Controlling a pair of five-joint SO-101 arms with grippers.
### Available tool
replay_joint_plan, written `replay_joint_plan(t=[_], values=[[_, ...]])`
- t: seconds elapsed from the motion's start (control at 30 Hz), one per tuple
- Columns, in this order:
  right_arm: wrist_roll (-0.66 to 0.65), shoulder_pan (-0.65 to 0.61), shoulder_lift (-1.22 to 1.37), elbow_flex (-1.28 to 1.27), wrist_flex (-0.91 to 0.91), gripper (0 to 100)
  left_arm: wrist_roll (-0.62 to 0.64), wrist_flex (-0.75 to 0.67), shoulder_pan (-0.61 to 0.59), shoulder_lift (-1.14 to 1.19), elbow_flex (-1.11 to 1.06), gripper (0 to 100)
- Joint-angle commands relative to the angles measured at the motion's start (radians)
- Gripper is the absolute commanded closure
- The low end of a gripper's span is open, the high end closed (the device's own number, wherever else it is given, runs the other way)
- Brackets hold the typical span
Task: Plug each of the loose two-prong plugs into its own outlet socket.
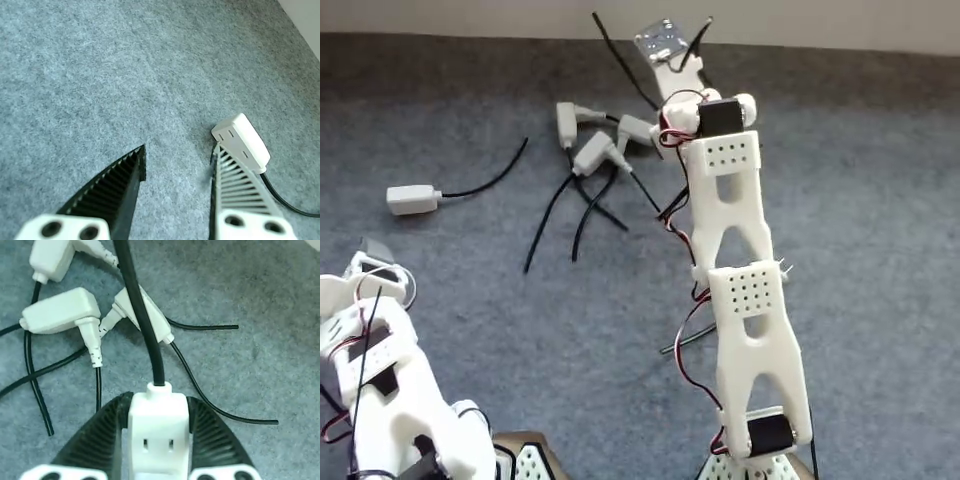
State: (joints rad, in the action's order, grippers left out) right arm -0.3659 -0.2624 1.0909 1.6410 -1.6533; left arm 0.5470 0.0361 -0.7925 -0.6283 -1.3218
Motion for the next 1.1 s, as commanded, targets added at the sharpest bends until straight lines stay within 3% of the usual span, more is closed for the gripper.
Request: replay_joint_plan(t=[0.0, 0.23, 0.6, 1.07], values=[[-0.037, 0.015, -0.025, 0.008, -0.025, 94.8, -0.002, -0.011, 0.018, -0.007, 0.004, 78], [-0.038, -0.015, -0.033, 0.059, -0.099, 79.1, -0.002, -0.011, 0.018, -0.007, 0.004, 78], [-0.041, -0.102, -0.133, 0.130, -0.111, 79.1, -0.002, -0.011, 0.016, -0.007, 0.004, 78], [-0.038, -0.268, -0.717, 0.120, -0.113, 79.1, -0.002, -0.009, 0.015, -0.008, 0.004, 78]])
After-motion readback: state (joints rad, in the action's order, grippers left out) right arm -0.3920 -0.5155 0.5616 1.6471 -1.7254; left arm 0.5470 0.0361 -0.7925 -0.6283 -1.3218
